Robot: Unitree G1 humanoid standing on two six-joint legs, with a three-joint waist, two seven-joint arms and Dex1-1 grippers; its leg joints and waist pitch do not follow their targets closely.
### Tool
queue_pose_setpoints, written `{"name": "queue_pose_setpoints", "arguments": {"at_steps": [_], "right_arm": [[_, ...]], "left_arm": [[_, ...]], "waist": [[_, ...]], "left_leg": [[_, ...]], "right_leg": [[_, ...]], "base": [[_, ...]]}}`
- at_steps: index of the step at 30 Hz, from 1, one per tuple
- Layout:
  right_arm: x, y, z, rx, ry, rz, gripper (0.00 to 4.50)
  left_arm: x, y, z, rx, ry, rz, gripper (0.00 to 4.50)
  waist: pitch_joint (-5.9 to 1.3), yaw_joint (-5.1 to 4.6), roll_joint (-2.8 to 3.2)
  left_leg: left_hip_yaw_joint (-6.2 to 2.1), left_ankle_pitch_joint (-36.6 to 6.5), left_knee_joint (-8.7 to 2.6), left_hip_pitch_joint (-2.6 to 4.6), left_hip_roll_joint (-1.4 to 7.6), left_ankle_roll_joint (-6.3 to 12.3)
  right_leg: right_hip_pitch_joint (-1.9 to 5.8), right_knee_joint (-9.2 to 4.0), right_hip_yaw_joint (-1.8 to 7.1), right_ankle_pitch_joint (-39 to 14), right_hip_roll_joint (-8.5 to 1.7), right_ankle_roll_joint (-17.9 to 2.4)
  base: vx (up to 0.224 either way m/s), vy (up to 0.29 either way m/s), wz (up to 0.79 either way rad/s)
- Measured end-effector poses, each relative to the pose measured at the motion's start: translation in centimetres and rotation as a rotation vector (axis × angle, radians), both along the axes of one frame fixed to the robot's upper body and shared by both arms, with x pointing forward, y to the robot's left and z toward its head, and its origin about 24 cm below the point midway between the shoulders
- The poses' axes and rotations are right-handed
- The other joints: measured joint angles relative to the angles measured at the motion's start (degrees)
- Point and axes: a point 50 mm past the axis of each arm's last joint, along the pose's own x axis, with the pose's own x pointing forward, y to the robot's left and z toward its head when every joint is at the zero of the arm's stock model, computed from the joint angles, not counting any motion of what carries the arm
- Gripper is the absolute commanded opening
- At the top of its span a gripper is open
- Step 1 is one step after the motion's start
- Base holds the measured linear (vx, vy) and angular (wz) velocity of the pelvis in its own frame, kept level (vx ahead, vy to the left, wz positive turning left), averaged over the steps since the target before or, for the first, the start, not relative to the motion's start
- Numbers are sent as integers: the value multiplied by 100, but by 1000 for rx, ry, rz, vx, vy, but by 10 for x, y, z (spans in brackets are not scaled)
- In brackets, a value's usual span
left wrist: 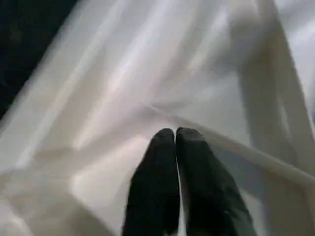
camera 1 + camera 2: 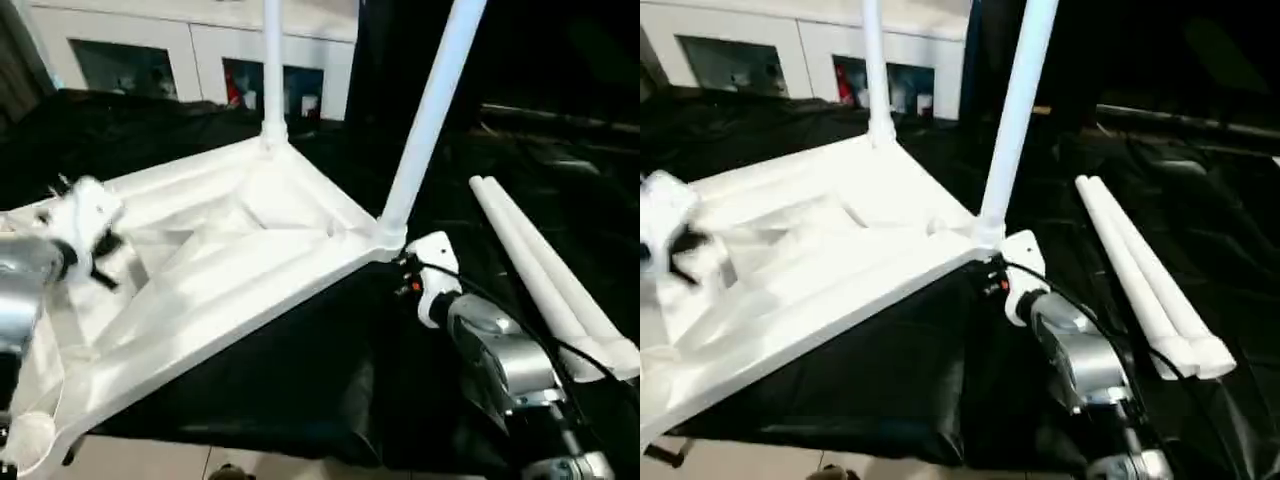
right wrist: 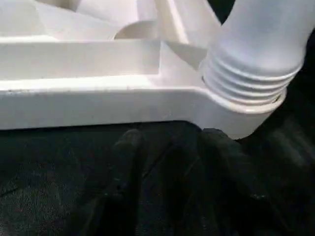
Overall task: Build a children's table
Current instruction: Rotate leg to tighten, then rotate table base
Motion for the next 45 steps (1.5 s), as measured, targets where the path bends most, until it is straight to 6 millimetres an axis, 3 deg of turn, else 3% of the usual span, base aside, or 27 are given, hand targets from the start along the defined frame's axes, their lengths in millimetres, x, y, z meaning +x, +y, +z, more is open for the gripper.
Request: {"name": "queue_pose_setpoints", "arguments": {"at_steps": [9, 10, 13, 18, 24, 30, 36, 45], "right_arm": [[9, 12, -11, 11, 44, 16, 88], [12, 15, -11, 17, 45, 19, 62], [21, 26, -10, 35, 43, 23, 57], [29, 33, -11, 41, 49, 28, 7], [34, 44, -10, 52, 49, 53, 7], [37, 40, -13, 36, 44, 49, 7], [38, 36, -13, 29, 35, 53, 7], [43, 10, 6, 10, -65, 4, 7]], "left_arm": [[-7, 0, -17, 8, 82, -16, 0], [-7, -1, -19, -1, 85, -34, 0], [-6, -9, -26, -39, 97, -78, 0], [-7, -15, -27, -84, 110, -142, 0], [-17, -43, -25, -216, 185, -347, 0], [-24, -78, -31, -327, 246, -550, 0], [-12, -109, -37, -326, 225, -651, 0], [33, -135, -36, -120, 77, -635, 0]], "waist": [[-5, -16, -11], [-5, -14, -11], [-5, -15, -12], [-11, 16, -26], [-9, 16, -45], [-11, -5, -56], [-8, -5, -52], [15, -10, -6]], "left_leg": [[0, 5, 2, 0, 0, -8], [0, 5, 2, 1, 0, -8], [0, 7, 4, 2, 0, -11], [0, 9, 7, -1, -1, -14], [0, 9, 11, -1, 0, -14], [3, 10, 14, 2, -1, -14], [1, 12, 17, 4, 0, -19], [-13, 12, 55, 2, -1, -18]], "right_leg": [[-2, 7, 0, 0, 4, -1], [-1, 8, 0, 1, 4, -2], [-1, 14, 0, 4, 4, -7], [5, 16, -5, 4, 2, -8], [6, 21, -6, 6, 1, -10], [5, 23, -3, 6, 2, -10], [4, 38, -6, 7, 5, -12], [5, 73, -3, 18, 6, -15]], "base": [[0, 0, 0], [0, 0, 0], [0, 0, 0], [0, 0, 0], [0, 0, 0], [0, 0, 0], [0, 0, 0], [0, 0, 0]]}}
